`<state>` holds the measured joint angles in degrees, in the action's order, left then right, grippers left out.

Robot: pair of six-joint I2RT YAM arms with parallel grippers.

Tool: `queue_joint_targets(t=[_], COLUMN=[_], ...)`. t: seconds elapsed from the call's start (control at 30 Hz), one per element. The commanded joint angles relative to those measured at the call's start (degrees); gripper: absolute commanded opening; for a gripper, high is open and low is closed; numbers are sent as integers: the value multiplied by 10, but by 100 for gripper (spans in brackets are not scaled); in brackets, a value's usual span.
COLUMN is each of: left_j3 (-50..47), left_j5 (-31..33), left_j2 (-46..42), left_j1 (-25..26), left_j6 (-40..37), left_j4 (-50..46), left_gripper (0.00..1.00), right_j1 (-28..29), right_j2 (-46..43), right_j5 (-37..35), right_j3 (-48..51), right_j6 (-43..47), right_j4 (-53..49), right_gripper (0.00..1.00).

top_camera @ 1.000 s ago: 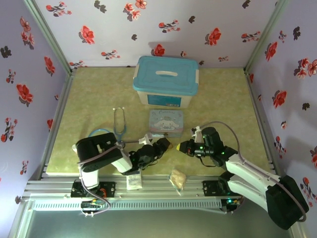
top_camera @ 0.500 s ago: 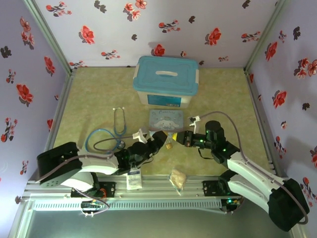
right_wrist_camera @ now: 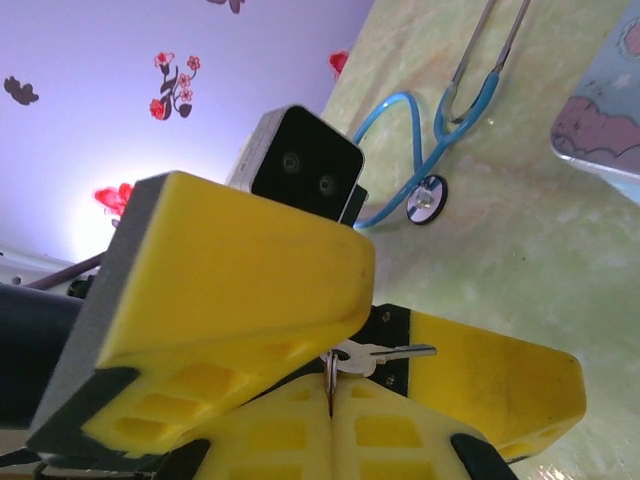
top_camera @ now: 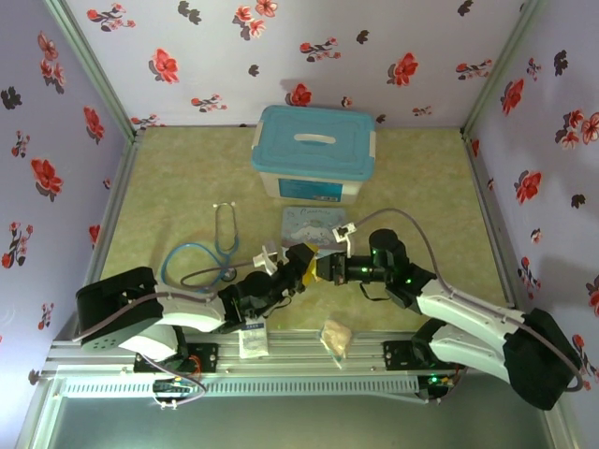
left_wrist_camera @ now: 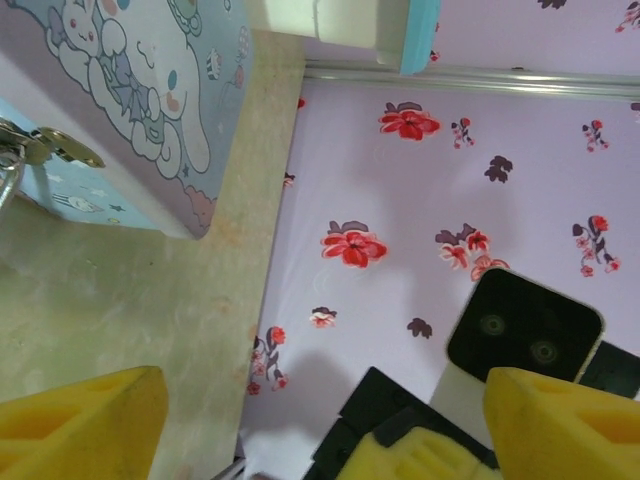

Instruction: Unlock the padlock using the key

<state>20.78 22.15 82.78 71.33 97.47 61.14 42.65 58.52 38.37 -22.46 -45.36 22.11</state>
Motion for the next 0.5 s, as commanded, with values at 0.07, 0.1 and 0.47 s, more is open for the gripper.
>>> queue_joint_targets(t=[0.07, 0.1, 0.47], left_j3=[-12, -17, -45], left_j5=[24, 27, 33], left_j2=[-31, -38, -89], left_j1=[2, 1, -12], left_j6=[-14, -20, -43], left_j4=[34, 34, 1], left_gripper=[71, 67, 36], right_j1=[14, 15, 16], right_j2=[12, 12, 5], right_j5=[-6, -7, -6], right_j3=[-10, -8, 4], right_j6=[15, 14, 15], right_j4=[30, 32, 21], right_gripper=[0, 0, 0])
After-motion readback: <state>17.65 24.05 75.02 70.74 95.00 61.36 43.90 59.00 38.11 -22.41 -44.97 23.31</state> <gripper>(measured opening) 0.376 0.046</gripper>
